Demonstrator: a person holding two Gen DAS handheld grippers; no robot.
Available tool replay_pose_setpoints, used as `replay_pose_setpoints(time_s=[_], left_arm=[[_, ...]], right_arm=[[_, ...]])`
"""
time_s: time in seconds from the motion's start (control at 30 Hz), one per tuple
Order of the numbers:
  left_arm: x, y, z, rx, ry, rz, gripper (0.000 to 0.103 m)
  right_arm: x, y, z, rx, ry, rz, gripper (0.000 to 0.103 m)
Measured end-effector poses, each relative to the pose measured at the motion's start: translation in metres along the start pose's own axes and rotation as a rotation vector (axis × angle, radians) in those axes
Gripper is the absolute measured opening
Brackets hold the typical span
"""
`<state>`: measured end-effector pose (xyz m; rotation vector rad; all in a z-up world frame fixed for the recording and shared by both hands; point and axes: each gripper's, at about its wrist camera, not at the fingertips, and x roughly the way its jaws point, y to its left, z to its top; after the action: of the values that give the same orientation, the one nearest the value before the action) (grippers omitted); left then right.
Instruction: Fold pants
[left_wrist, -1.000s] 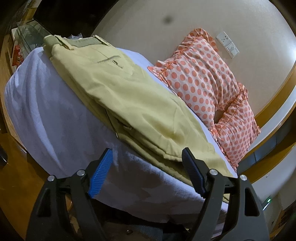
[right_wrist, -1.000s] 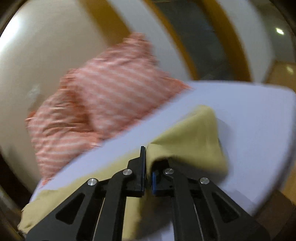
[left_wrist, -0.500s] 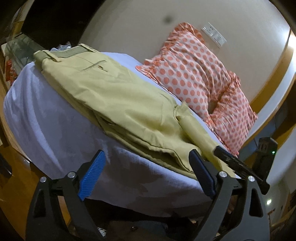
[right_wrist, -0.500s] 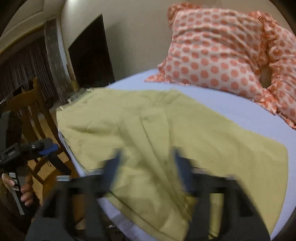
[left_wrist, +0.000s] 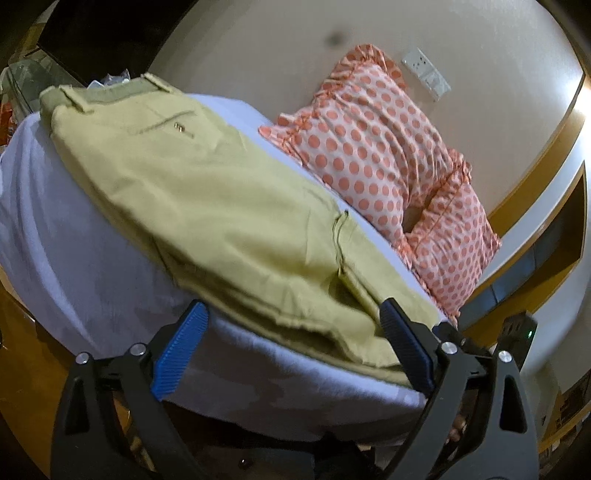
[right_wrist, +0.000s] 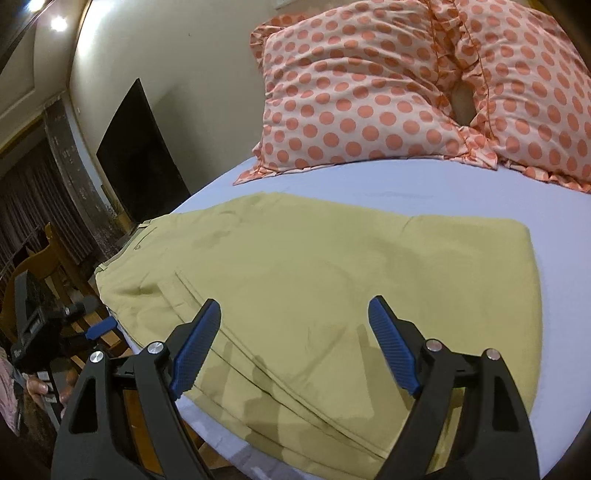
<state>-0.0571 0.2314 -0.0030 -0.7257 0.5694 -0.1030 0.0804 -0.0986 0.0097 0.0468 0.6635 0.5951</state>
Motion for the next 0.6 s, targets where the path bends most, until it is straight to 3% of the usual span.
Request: replay_pose_setpoints(time_s=[0.07,0.33,0.4,0.47,0.53,0.6], left_arm=[[0.002,-0.001,0.004,-0.013,0.0,-0.002,0.1],[0.002,0.003,0.016,-0.081,-0.024,-0.042,0.098],[0.002,0.013,0.023,-0.136,-0.046,-0.032,0.093],[-0.001,0.031,0.035,-0.206,-0.086,-0.002,0.079],[-0.005,0.051,0.046,-0.297,-0.121,-0.028,0.073],[-0.008,0.07,0.062,-0.363,-0.152,0.026,0.067]], right_arm=[[0.003,0.0,-0.001,0.008,0.007,0.007,0.084],[0.008,-0.007,-0.007,0.044,0.024,0.027,0.084],[0.007,-0.008,-0.008,0.047,0.022,0.031,0.084],[0.005,-0.009,-0.009,0.05,0.015,0.038,0.084],[0.004,-0.01,-0.01,0.051,0.012,0.044,0.084],[0.002,-0.013,-0.01,0.057,0.008,0.053,0.084]])
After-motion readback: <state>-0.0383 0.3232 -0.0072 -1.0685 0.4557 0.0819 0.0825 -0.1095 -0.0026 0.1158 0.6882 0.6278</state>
